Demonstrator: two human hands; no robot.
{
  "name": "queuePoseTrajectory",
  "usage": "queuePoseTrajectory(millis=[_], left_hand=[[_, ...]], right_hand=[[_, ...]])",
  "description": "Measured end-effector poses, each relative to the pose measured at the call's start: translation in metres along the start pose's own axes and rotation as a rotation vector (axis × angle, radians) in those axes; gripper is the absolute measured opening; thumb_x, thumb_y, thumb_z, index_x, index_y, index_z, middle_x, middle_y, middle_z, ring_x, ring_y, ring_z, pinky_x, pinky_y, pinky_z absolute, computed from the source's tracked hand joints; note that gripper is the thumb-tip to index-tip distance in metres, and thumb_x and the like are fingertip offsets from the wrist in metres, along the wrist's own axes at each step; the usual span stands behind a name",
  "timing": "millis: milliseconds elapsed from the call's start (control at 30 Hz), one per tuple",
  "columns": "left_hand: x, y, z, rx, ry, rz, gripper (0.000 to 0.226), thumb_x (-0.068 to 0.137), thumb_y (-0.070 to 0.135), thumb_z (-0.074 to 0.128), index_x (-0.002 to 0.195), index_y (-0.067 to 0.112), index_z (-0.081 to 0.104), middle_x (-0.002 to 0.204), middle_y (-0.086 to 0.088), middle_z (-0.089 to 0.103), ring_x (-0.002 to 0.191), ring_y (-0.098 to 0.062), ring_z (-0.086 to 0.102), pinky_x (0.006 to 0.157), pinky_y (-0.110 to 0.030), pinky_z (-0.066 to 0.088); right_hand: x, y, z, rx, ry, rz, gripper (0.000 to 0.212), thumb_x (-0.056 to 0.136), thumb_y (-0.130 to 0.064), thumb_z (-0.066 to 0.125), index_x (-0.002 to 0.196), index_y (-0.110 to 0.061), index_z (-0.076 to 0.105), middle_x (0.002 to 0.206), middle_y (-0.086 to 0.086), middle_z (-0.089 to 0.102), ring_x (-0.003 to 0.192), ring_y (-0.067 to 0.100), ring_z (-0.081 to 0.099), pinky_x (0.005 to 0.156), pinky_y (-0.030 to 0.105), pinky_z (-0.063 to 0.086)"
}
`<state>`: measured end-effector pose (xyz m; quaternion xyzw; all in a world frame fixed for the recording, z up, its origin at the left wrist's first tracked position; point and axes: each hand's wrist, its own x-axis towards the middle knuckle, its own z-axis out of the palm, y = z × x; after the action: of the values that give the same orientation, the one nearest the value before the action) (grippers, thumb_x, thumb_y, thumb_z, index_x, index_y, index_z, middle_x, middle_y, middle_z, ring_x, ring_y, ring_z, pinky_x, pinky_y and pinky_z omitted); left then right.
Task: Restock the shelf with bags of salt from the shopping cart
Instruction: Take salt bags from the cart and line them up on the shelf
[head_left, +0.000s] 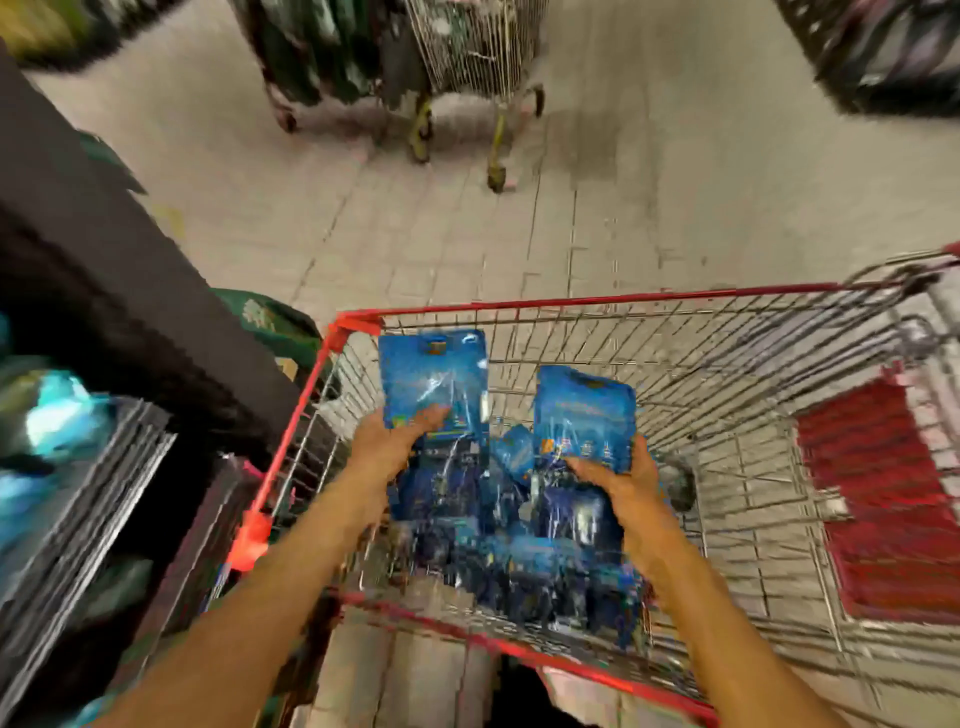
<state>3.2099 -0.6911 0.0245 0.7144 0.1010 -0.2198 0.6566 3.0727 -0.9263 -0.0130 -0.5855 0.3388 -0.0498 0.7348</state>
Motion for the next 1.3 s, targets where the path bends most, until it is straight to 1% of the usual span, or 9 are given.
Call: queuePoseTrajectory(millis=[100, 167, 400, 533, 667, 900, 1000, 1167, 1300], left_hand=[[-0.053, 0.046, -0.039, -0.034, 0.049, 0.125, 0.039, 0.077, 0.023, 0.08, 0.114, 0.014, 0.069, 0.103, 0.0, 0.075, 0.1, -0.024, 0.069, 0.09, -0.04, 0.055], [-0.087, 0.072, -0.068, -0.044, 0.11, 0.227, 0.036, 0.077, 0.021, 0.08, 0.111, 0.015, 0.07, 0.101, 0.001, 0.076, 0.097, -0.021, 0.07, 0.086, -0.036, 0.056], [-0.22, 0.126, -0.16, -0.127, 0.225, 0.465, 0.04, 0.061, 0.038, 0.084, 0.097, 0.024, 0.076, 0.101, -0.002, 0.077, 0.089, -0.018, 0.074, 0.065, -0.028, 0.058], [-0.292, 0.142, -0.203, -0.137, 0.354, 0.577, 0.04, 0.063, 0.036, 0.082, 0.1, 0.022, 0.075, 0.102, -0.002, 0.077, 0.089, -0.018, 0.074, 0.066, -0.027, 0.059], [-0.361, 0.158, -0.241, -0.151, 0.526, 0.691, 0.041, 0.06, 0.037, 0.082, 0.097, 0.019, 0.076, 0.097, -0.003, 0.077, 0.084, -0.018, 0.074, 0.067, -0.03, 0.059], [-0.481, 0.186, -0.294, -0.14, 0.813, 0.893, 0.041, 0.063, 0.032, 0.081, 0.099, 0.015, 0.074, 0.101, -0.004, 0.077, 0.09, -0.017, 0.073, 0.073, -0.027, 0.058], [-0.529, 0.193, -0.32, -0.144, 0.94, 0.913, 0.038, 0.067, 0.027, 0.08, 0.102, 0.013, 0.073, 0.101, -0.006, 0.076, 0.091, -0.017, 0.073, 0.072, -0.027, 0.057], [-0.605, 0.2, -0.377, -0.223, 1.142, 0.892, 0.037, 0.069, 0.025, 0.083, 0.103, 0.013, 0.073, 0.103, -0.008, 0.076, 0.097, -0.025, 0.072, 0.085, -0.043, 0.057], [-0.646, 0.209, -0.437, -0.276, 1.309, 0.875, 0.034, 0.074, 0.02, 0.083, 0.105, 0.01, 0.071, 0.097, -0.011, 0.076, 0.091, -0.028, 0.073, 0.075, -0.051, 0.06]], right_hand=[[-0.044, -0.043, 0.02, 0.019, -0.092, -0.154, 0.08, 0.055, -0.041, 0.091, 0.127, -0.041, 0.055, 0.123, -0.01, 0.069, 0.111, 0.01, 0.067, 0.09, 0.037, 0.053], [-0.07, -0.069, 0.036, 0.038, -0.124, -0.235, 0.079, 0.053, -0.041, 0.091, 0.124, -0.039, 0.057, 0.115, -0.014, 0.072, 0.103, 0.006, 0.069, 0.089, 0.034, 0.053], [-0.155, -0.136, 0.116, 0.081, -0.35, -0.507, 0.061, 0.067, -0.024, 0.089, 0.12, -0.031, 0.061, 0.114, -0.001, 0.073, 0.103, 0.02, 0.071, 0.087, 0.041, 0.057], [-0.209, -0.167, 0.174, 0.131, -0.519, -0.642, 0.062, 0.058, -0.035, 0.091, 0.114, -0.033, 0.064, 0.111, 0.001, 0.074, 0.1, 0.021, 0.072, 0.078, 0.032, 0.059], [-0.258, -0.192, 0.234, 0.173, -0.708, -0.732, 0.065, 0.058, -0.025, 0.089, 0.117, -0.023, 0.062, 0.111, 0.003, 0.074, 0.098, 0.02, 0.072, 0.078, 0.031, 0.06], [-0.347, -0.227, 0.34, 0.256, -1.149, -0.773, 0.067, 0.058, -0.023, 0.087, 0.12, -0.016, 0.062, 0.115, 0.008, 0.073, 0.102, 0.027, 0.071, 0.084, 0.042, 0.059], [-0.393, -0.236, 0.384, 0.258, -1.321, -0.773, 0.065, 0.056, -0.024, 0.086, 0.116, -0.017, 0.064, 0.112, 0.006, 0.074, 0.101, 0.024, 0.072, 0.084, 0.039, 0.059], [-0.477, -0.244, 0.451, 0.268, -1.564, -0.72, 0.06, 0.055, -0.014, 0.085, 0.111, -0.012, 0.065, 0.105, 0.004, 0.076, 0.092, 0.02, 0.074, 0.077, 0.032, 0.06], [-0.542, -0.248, 0.515, 0.213, -1.62, -0.695, 0.05, 0.064, 0.004, 0.083, 0.111, -0.005, 0.066, 0.098, 0.003, 0.078, 0.086, 0.017, 0.074, 0.071, 0.027, 0.059]])
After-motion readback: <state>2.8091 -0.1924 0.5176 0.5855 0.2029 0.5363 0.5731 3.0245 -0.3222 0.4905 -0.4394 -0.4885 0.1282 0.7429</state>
